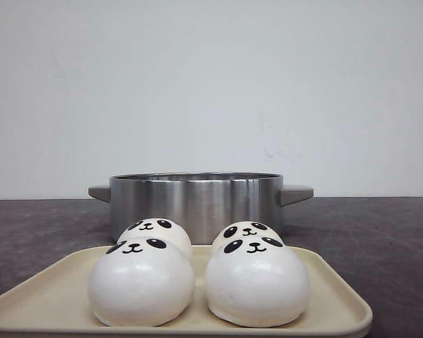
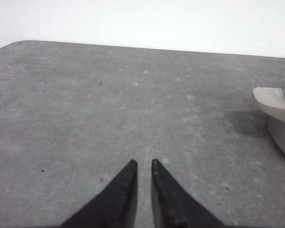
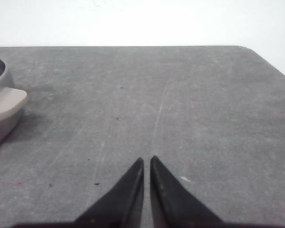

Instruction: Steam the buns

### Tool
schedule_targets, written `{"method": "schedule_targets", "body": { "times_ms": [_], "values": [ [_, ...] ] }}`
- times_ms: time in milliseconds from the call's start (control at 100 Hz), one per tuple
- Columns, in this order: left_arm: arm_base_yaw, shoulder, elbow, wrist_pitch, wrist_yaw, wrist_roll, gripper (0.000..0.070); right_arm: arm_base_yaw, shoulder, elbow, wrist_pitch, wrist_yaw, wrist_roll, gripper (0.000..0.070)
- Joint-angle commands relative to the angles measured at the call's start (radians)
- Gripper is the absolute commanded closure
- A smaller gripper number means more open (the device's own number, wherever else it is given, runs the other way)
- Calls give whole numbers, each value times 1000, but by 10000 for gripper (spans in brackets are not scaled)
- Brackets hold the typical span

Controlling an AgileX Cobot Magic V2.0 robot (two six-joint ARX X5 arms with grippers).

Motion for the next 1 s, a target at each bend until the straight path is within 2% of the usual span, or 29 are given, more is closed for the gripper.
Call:
{"method": "schedule_targets", "body": {
  "times_ms": [0,600,650,700,760,860,990],
  "values": [
    [1,0,-18,-5,2,2,683,2,-3,-2,11,0,-3,684],
    [1,0,-18,-4,3,0,683,2,-3,-2,12,-8,12,684],
    [1,0,-16,-4,19,-57,683,2,-3,-2,20,-8,20,684],
    [1,0,-12,-5,60,-191,683,2,-3,-2,39,-10,57,684],
    [1,0,-4,-3,63,-281,684,2,-3,-2,69,-10,96,684],
    [1,0,10,-5,80,-374,684,2,-3,-2,117,-28,182,684],
    [1,0,34,-4,152,-441,687,2,-3,15,220,-75,329,696]
  ]
}}
